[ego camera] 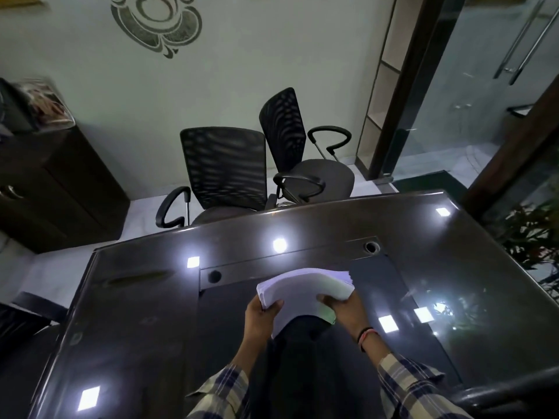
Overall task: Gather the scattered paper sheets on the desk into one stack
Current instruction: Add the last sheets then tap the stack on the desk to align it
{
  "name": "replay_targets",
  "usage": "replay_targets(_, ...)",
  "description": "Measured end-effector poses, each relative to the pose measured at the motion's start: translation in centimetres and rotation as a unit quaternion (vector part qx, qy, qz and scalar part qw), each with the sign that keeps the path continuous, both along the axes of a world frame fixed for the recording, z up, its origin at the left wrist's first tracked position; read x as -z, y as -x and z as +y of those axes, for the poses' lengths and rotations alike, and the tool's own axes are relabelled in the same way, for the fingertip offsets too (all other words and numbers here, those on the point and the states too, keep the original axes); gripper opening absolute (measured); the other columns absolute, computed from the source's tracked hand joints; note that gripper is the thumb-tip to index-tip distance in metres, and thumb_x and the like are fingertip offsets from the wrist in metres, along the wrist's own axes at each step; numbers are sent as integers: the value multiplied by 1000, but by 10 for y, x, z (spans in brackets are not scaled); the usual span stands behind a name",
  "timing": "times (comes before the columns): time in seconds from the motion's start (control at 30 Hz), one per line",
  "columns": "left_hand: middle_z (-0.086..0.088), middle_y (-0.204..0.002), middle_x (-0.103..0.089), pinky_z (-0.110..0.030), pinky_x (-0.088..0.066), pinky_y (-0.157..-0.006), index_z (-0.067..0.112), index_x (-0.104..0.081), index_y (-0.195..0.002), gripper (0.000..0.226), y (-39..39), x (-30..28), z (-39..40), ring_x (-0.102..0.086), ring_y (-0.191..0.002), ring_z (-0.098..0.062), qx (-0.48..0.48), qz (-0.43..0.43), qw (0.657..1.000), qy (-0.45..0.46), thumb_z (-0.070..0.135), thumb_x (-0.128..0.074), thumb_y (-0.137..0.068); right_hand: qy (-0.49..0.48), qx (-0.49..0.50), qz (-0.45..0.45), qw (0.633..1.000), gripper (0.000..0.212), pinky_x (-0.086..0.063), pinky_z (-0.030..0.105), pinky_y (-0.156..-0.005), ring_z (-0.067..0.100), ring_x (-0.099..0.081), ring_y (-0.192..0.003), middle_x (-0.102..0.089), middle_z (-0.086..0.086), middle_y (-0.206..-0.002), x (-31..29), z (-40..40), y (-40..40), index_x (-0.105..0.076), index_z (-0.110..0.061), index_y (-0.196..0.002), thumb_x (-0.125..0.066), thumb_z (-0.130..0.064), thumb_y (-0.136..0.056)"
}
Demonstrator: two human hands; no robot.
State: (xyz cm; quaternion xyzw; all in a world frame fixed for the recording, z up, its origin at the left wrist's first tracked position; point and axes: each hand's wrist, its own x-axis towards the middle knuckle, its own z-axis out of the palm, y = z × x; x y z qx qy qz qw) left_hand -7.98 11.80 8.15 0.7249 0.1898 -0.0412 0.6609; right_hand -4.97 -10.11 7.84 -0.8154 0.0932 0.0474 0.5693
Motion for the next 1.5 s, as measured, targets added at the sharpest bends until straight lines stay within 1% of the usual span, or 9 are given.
replay_targets(0.13,0,-105,-78,-33,-61,-82,22,-74,-110,25,-11,-14,-1,-74,-100,-16,18,-62,997,49,29,-81,-87,-81,11,1,997,32,-58,23,-76,13,-73,-93,-78,-3,-99,-15,-2,-6,-74,-20,-105,-87,-33,-79)
replay_targets(0.27,-7,-88,-67,-27,-52,-71,10,-69,-91,39,-25,-38,-8,-63,-79,-12,-55,-93,991,83,48,-60,-94,-130,74,-81,985,39,-52,26,-86,10,-66,-97,-74,-1,-106,-41,2,-17,-69,-22,-102,-64,-55,-82)
replay_targets(0.5,-5,-73,-60,-38,-48,-70,10,-65,-79,32,-36,-38,-21,-56,-72,-18,-129,-91,985,71,36,-66,-97,-126,99,-87,983,19,-50,31,-83,11,-65,-88,-72,-7,-90,-48,6,-27,-69,-18,-83,-71,-34,-94)
replay_targets(0.67,-2,-71,-66,-29,-52,-68,13,-67,-78,27,-30,-42,-27,-60,-69,-14,-162,-94,982,11,32,-73,-95,-138,63,-74,986,18,-52,37,-88,20,-69,-96,-73,-1,-94,-43,2,-28,-68,-19,-85,-75,-35,-89)
replay_targets(0.77,-14,-78,-63,-36,-50,-71,6,-66,-83,38,-24,-41,-29,-59,-73,-19,-167,-115,979,15,43,-69,-94,-149,61,-71,984,24,-54,26,-80,10,-65,-89,-72,-6,-95,-44,1,-27,-68,-20,-93,-77,-41,-85)
replay_targets(0.9,-4,-91,-75,-35,-59,-80,14,-73,-94,19,-19,-43,-38,-71,-89,-27,-185,-121,975,-19,33,-73,-95,-155,29,-48,986,21,-48,7,-73,-5,-62,-85,-70,-12,-97,-40,-7,-31,-66,-20,-102,-80,-26,-88)
replay_targets(1.17,-7,-105,-75,-45,-56,-94,13,-73,-101,39,-13,-38,-42,-70,-102,-28,-210,-128,969,-4,49,-69,-87,-172,17,-30,985,28,-45,11,-79,-10,-58,-95,-65,-13,-110,-39,-11,-37,-65,-21,-109,-80,-32,-87)
replay_targets(1.4,-14,-90,-69,-28,-51,-76,8,-71,-95,55,-15,-46,-36,-65,-85,-18,-195,-129,972,17,61,-67,-80,-189,41,-12,981,19,-48,12,-76,-5,-64,-87,-72,-6,-101,-41,-7,-37,-70,-14,-99,-78,-27,-89)
replay_targets(1.5,5,-85,-71,-25,-52,-74,17,-70,-89,49,-17,-43,-32,-67,-81,-15,-180,-107,978,0,64,-70,-77,-189,47,-17,981,17,-48,8,-72,1,-66,-84,-74,-5,-96,-40,-6,-38,-72,-11,-96,-79,-25,-89)
